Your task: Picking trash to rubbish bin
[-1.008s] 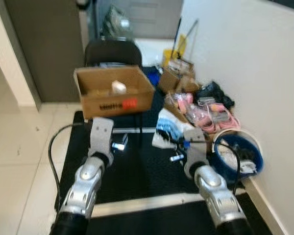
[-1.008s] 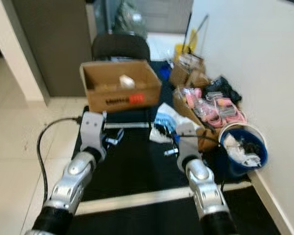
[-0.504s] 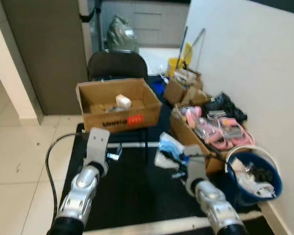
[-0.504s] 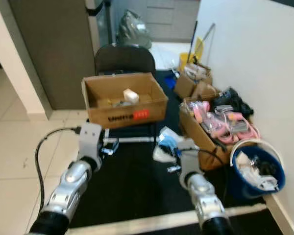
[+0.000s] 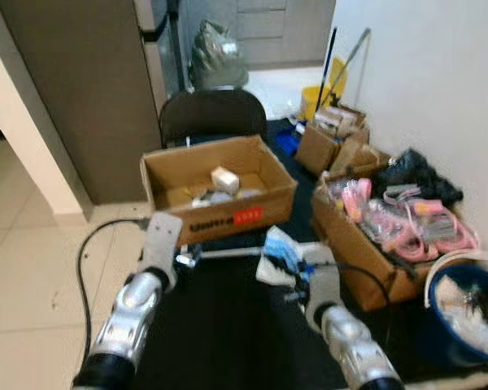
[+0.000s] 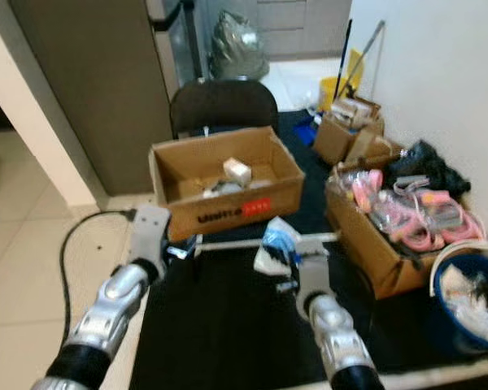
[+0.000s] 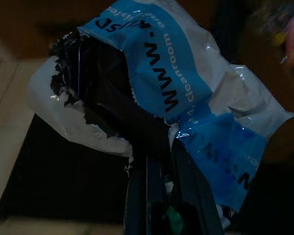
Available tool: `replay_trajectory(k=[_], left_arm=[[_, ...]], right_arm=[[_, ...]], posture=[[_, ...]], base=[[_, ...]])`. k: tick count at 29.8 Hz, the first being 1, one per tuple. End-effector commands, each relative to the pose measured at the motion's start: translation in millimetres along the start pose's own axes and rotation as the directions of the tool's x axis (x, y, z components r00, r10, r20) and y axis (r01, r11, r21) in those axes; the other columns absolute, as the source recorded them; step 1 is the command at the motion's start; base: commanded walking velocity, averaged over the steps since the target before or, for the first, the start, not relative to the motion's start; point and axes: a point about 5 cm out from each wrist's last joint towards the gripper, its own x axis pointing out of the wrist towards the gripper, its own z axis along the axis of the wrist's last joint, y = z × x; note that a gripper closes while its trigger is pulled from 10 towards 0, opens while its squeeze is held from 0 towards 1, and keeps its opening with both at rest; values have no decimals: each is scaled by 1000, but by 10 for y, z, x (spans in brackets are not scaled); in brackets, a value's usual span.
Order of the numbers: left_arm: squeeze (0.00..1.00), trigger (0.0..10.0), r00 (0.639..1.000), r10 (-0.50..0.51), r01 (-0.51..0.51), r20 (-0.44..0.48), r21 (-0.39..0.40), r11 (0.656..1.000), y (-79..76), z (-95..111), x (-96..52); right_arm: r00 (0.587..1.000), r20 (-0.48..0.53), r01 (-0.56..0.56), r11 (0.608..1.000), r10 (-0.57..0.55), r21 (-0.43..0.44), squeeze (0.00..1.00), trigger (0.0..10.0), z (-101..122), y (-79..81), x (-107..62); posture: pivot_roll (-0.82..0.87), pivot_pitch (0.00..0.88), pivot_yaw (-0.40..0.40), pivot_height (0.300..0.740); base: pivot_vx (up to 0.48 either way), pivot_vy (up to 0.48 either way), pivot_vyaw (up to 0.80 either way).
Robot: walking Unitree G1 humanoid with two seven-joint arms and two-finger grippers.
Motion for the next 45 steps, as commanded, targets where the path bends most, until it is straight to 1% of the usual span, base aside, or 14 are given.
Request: replay_trajectory(k=[1,5,8,14,18,24,27,36,39,40,41,43,44,45], left_arm=[[0,10000,1000,6,-5,-21,6,1000,26,-56,-21],[0,10000,1000,6,-6,-13,-6,1000,9,-44,-11],[0,10000,1000,10,-10,-9,-14,1000,8,-42,-8],[0,10000,1000,9,-9,-7,-19,1000,-22,-59,-7],[0,10000,1000,7,-8,-4,-21,1000,-31,-54,-7],[0,10000,1000,8,-8,1,-18,1000,-23,-36,2],[0,10000,1000,9,-9,6,-1,1000,-1,-24,0],[0,10000,1000,5,-5,4,-4,1000,9,-32,-10],[0,10000,1000,-12,12,6,-15,1000,-3,-32,-14],[0,10000,997,-81,81,-2,-18,997,-45,-25,-25],[0,10000,997,-81,81,-2,-18,997,-45,-25,-25],[0,10000,986,-167,167,-6,11,986,-101,-5,-46],[0,10000,986,-167,167,-6,11,986,-101,-5,-46],[0,10000,967,-254,253,3,27,967,-170,25,-75]], right_arm=[[1000,-4,-9,1000,9,24,0,10000,-41,57,-6],[995,95,3,999,-8,48,0,10000,115,54,-11],[990,139,-10,998,0,69,0,10000,218,64,3],[988,154,-4,999,-4,52,0,10000,308,53,73],[982,185,-30,999,23,37,0,10000,449,108,138],[982,172,-81,996,75,28,0,10000,492,189,176],[980,154,-127,992,124,5,0,10000,487,282,195],[980,155,-128,992,128,-12,0,10000,482,296,205],[980,155,-125,992,125,-13,0,10000,483,291,205],[980,160,-119,993,120,-14,0,10000,496,277,205],[980,160,-119,993,120,-14,0,10000,496,277,205],[980,163,-115,993,116,-13,0,10000,504,265,208],[980,163,-115,993,116,-13,0,10000,504,265,208],[981,162,-111,994,111,-9,0,10000,499,258,213]], posture=[[-53,82,61,740],[-61,84,49,740],[-63,83,42,740],[-61,77,35,740],[-63,71,35,740],[-54,64,34,740],[-54,61,35,740],[-56,65,34,740],[-58,66,34,740],[-56,68,33,740],[-56,68,33,740],[-55,70,32,740],[-55,70,32,740],[-54,71,31,740]], base=[[450,0,0],[451,0,0],[450,0,0],[448,0,0],[449,0,0],[450,0,0],[449,0,0],[448,0,0],[386,0,0],[0,0,0],[0,0,0],[0,0,0],[0,0,0],[0,0,0]])
